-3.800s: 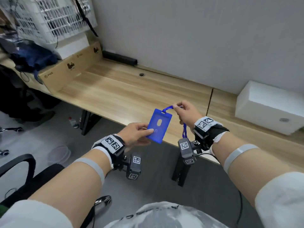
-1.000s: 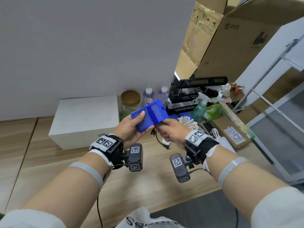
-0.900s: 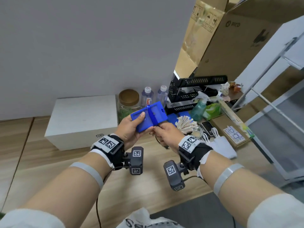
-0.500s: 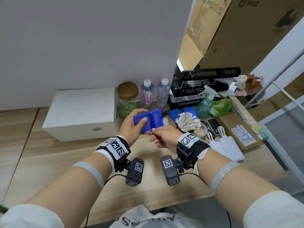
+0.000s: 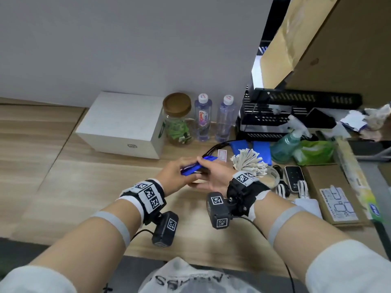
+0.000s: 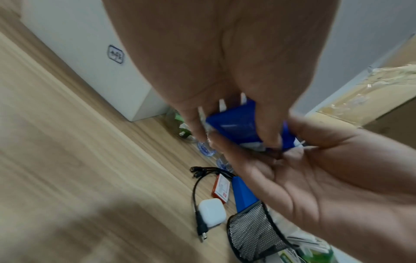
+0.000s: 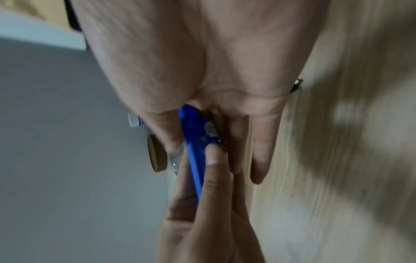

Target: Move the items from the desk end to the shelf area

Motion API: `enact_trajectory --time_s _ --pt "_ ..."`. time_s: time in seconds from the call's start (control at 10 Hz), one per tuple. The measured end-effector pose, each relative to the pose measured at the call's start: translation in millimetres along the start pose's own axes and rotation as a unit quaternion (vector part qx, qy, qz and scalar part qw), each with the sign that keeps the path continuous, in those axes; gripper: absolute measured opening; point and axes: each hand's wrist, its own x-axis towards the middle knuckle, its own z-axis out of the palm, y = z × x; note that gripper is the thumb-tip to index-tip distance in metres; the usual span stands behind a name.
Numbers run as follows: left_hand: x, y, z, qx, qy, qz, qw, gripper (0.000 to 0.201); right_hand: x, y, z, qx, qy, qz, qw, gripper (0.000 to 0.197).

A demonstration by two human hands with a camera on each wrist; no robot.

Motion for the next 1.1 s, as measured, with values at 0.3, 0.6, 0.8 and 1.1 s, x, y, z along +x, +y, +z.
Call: enact_trajectory --time_s 0.3,0.6,0.8,1.1 --pt "26.3 -42.2 2.5 -0.302 0.072 -0.233 0.921 0.036 44.9 5.6 -7.7 -0.21 0.128 -0.017 0.969 0.025" --pt "79.8 -102.4 12.1 -0.251 0.133 -0.295 0.912 0.024 77.3 15.5 -27.2 -0.183 0.184 0.032 0.965 0.009" --pt "107.8 -99.2 15.2 -0.181 0.229 -0.309 0.905 0.025 73.0 25.7 -40.4 -0.152 0.212 0.031 0.965 0.033" --pt "94.4 -93.3 -0.3 -0.133 0.198 -0.311 0.92 0.044 60.3 17.7 -37.4 -0.093 0.204 0.0 0.975 0.036"
